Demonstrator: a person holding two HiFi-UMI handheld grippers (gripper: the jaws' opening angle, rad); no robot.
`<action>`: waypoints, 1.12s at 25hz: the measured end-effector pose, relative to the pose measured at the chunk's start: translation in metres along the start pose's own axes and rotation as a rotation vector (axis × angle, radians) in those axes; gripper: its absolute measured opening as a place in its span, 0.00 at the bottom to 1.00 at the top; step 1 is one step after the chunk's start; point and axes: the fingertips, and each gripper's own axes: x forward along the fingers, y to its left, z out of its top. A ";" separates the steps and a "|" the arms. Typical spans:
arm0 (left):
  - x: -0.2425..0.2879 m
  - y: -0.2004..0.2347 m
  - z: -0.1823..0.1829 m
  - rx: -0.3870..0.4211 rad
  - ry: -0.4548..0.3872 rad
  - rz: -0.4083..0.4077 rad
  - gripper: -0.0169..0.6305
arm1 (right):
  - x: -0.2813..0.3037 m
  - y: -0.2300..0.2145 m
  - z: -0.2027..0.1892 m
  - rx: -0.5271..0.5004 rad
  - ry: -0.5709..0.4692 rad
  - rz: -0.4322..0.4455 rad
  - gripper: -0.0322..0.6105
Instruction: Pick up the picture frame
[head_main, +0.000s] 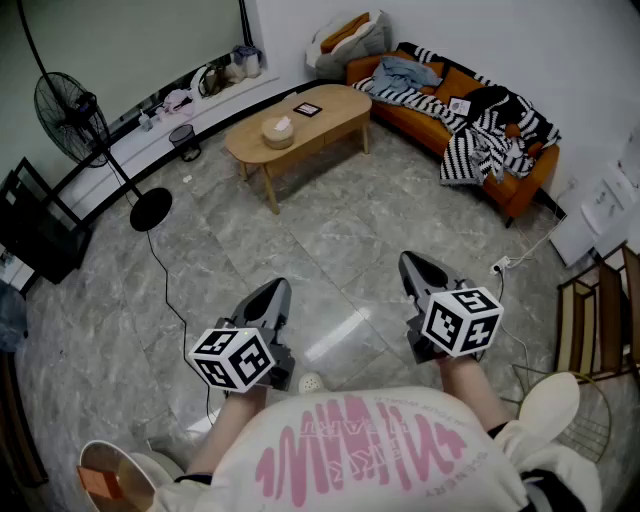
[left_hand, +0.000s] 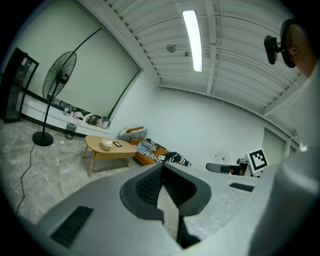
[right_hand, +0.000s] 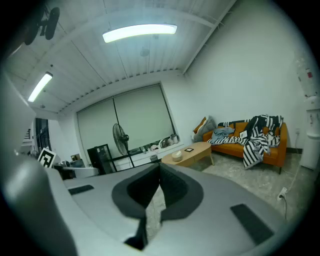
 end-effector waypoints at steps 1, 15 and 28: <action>0.002 0.007 0.006 -0.002 0.002 -0.001 0.03 | 0.008 0.003 0.003 0.001 0.001 -0.002 0.06; 0.043 0.094 0.083 0.037 0.013 -0.063 0.03 | 0.113 0.032 0.040 0.018 -0.034 -0.039 0.06; 0.079 0.176 0.048 -0.068 0.100 -0.021 0.03 | 0.174 -0.003 -0.003 0.102 0.054 -0.116 0.06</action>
